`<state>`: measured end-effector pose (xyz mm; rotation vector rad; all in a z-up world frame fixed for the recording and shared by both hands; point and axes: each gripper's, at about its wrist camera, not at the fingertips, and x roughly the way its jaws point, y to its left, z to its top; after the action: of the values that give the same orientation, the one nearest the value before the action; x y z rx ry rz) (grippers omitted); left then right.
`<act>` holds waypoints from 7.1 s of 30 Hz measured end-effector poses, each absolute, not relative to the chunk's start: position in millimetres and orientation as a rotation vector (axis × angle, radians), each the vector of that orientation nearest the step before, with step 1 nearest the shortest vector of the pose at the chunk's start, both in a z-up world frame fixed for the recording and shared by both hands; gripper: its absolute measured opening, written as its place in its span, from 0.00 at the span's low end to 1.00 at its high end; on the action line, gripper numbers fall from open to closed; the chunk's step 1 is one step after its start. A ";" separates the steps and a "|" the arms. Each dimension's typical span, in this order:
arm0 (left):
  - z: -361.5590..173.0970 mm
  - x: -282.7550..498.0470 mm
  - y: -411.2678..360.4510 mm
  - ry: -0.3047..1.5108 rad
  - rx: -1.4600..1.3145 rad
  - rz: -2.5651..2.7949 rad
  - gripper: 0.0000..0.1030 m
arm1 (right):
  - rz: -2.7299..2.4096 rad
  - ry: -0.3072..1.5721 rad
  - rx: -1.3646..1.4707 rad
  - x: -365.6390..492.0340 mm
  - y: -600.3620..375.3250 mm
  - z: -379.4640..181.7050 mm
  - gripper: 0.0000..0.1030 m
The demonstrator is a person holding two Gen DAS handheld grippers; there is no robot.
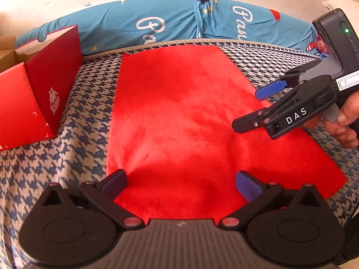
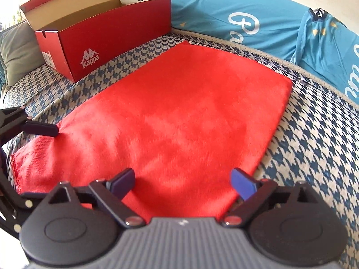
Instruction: Fold shopping bag
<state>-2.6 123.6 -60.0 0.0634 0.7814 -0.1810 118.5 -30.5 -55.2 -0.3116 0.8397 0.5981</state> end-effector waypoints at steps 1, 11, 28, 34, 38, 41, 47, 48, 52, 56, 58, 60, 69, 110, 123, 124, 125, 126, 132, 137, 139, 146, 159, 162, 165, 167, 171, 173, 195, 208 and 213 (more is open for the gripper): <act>-60.3 -4.5 124.2 0.780 0.063 -0.179 1.00 | 0.595 0.840 -0.311 117.8 -31.2 -55.3 0.91; -60.9 -15.5 129.1 0.778 0.054 -0.162 1.00 | 0.557 0.838 -0.310 111.4 -39.2 -52.6 0.93; -53.1 -35.3 106.3 0.725 0.132 -0.201 1.00 | 0.632 0.790 -0.184 41.4 -30.0 -19.8 0.34; -54.2 -32.3 110.4 0.756 0.086 -0.203 1.00 | 0.582 0.842 -0.312 20.4 -15.3 -35.9 0.34; -54.3 -33.0 110.1 0.760 0.081 -0.197 1.00 | 0.546 0.858 -0.278 14.8 -21.8 -35.4 0.34; -54.4 -33.8 109.5 0.760 0.081 -0.192 1.00 | 0.528 0.858 -0.277 10.5 -24.3 -36.0 0.34; -54.5 -35.4 109.7 0.762 0.080 -0.186 1.00 | 0.506 0.859 -0.278 3.7 -26.1 -35.5 0.34; -54.5 -35.5 109.7 0.763 0.079 -0.185 1.00 | 0.502 0.860 -0.277 2.1 -26.5 -35.5 0.34; -54.3 -36.9 109.7 0.765 0.079 -0.181 1.00 | 0.488 0.862 -0.274 -4.9 -28.9 -35.1 0.34; -53.8 -39.3 109.6 0.770 0.080 -0.178 1.00 | 0.474 0.870 -0.266 -11.8 -31.7 -34.4 0.34; -53.7 -41.2 109.4 0.773 0.081 -0.177 1.00 | 0.468 0.876 -0.265 -16.3 -33.2 -33.7 0.34; -53.5 -43.4 109.3 0.776 0.084 -0.176 1.00 | 0.467 0.879 -0.269 -20.2 -34.5 -32.9 0.34; -52.2 -50.0 107.0 0.792 0.094 -0.167 1.00 | 0.439 0.913 -0.237 -31.8 -46.3 -28.8 0.36; -48.4 -74.1 69.3 0.654 0.383 -0.206 0.96 | 0.458 0.928 -0.096 -40.4 -60.7 -25.6 0.35; -49.9 -68.6 79.3 0.719 0.286 -0.202 0.96 | 0.478 0.735 -0.450 -81.6 -19.6 -17.9 0.35; -50.0 -68.5 80.1 0.722 0.280 -0.201 0.96 | 0.486 0.724 -0.480 -82.0 -16.6 -17.9 0.35; -50.0 -68.4 80.5 0.723 0.278 -0.200 0.96 | 0.505 0.694 -0.552 -84.1 -10.0 -19.9 0.35; -50.2 -68.4 80.9 0.723 0.277 -0.198 0.97 | 0.525 0.662 -0.628 -86.5 -3.0 -22.2 0.35; -50.4 -66.7 83.8 0.727 0.265 -0.185 0.99 | 0.605 0.635 -0.810 -88.7 17.4 -40.1 0.33; -50.1 -64.5 85.7 0.730 0.249 -0.175 0.99 | 0.614 0.575 -0.915 -93.1 29.7 -54.2 0.33; -49.2 -64.0 86.9 0.723 0.246 -0.168 0.99 | 0.611 0.545 -0.951 -95.0 33.8 -58.7 0.33; -41.4 -61.4 94.0 0.677 0.207 -0.132 0.99 | 0.605 0.406 -1.113 -106.0 48.2 -77.5 0.33; -35.0 -65.4 103.1 0.667 0.194 -0.126 0.99 | 0.579 0.432 -0.993 -83.5 56.5 -75.7 0.25; -36.4 -68.3 96.9 0.653 0.253 -0.130 0.99 | 0.555 0.478 -0.902 -73.3 50.3 -67.6 0.24; -40.3 -70.2 87.5 0.639 0.335 -0.133 0.99 | 0.537 0.498 -0.814 -63.6 45.4 -55.1 0.24; -44.7 -70.5 79.9 0.623 0.409 -0.120 0.99 | 0.536 0.508 -0.777 -60.5 42.0 -49.6 0.24; -51.9 -68.7 65.1 0.539 0.576 -0.105 0.99 | 0.539 0.537 -0.700 -54.7 38.2 -43.1 0.24; -54.7 -67.1 58.3 0.490 0.661 -0.114 0.99 | 0.538 0.542 -0.682 -56.7 35.8 -40.7 0.24; -20.2 -36.8 84.0 0.507 0.435 -0.217 0.85 | 0.525 0.341 -1.039 -80.9 54.9 -67.7 0.42; -9.9 -52.2 80.3 0.464 0.645 -0.469 0.86 | 0.608 0.637 -0.515 -47.8 8.5 -7.6 0.08; -21.4 -65.5 65.4 0.374 0.888 -0.522 0.86 | 0.646 0.686 -0.448 -43.2 -4.8 11.4 0.08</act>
<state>-65.5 65.4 -21.4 0.8878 0.3735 -0.5223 -43.2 -4.8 11.4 -0.4481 0.6862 0.6461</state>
